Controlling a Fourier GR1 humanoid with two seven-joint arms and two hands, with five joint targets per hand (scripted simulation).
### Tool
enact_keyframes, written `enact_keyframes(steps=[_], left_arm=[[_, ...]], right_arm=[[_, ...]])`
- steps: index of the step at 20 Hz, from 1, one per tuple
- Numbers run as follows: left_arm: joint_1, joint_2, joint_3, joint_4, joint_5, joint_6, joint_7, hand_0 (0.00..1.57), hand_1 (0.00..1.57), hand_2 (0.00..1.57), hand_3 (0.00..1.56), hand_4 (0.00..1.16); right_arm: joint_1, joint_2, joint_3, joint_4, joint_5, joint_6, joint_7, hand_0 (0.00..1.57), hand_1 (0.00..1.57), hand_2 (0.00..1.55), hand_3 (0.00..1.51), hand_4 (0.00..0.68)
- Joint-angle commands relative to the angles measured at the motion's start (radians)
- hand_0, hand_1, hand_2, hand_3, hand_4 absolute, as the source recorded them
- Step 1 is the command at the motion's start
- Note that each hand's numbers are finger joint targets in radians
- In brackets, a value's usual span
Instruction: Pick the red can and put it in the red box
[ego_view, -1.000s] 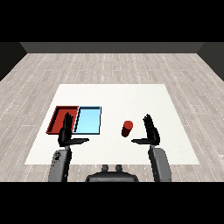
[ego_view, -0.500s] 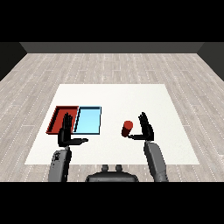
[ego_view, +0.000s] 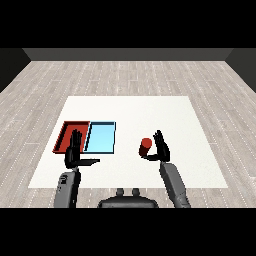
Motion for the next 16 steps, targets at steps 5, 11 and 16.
enact_keyframes(steps=[5, 11, 16], left_arm=[[-0.022, -0.008, -0.012, -0.046, -0.001, 0.019, 0.058, 0.0, 0.0, 0.0, 0.0, 0.0], [-0.015, -0.01, -0.01, -0.056, -0.008, 0.03, 0.062, 0.0, 0.0, 0.0, 0.0, 0.0], [-0.034, -0.015, 0.0, 0.051, -0.002, 0.002, -0.033, 0.0, 0.0, 0.0, 0.0, 0.0]], right_arm=[[-0.07, -0.019, -0.057, 0.185, -0.031, 0.068, -0.093, 0.0, 0.0, 0.0, 0.0, 0.0], [-0.132, -0.02, -0.034, 0.152, -0.07, 0.001, -0.02, 0.0, 0.0, 0.0, 0.0, 0.0], [-0.121, 0.0, 0.034, 0.229, -0.063, -0.027, -0.098, 0.0, 0.0, 0.0, 0.0, 0.0]])
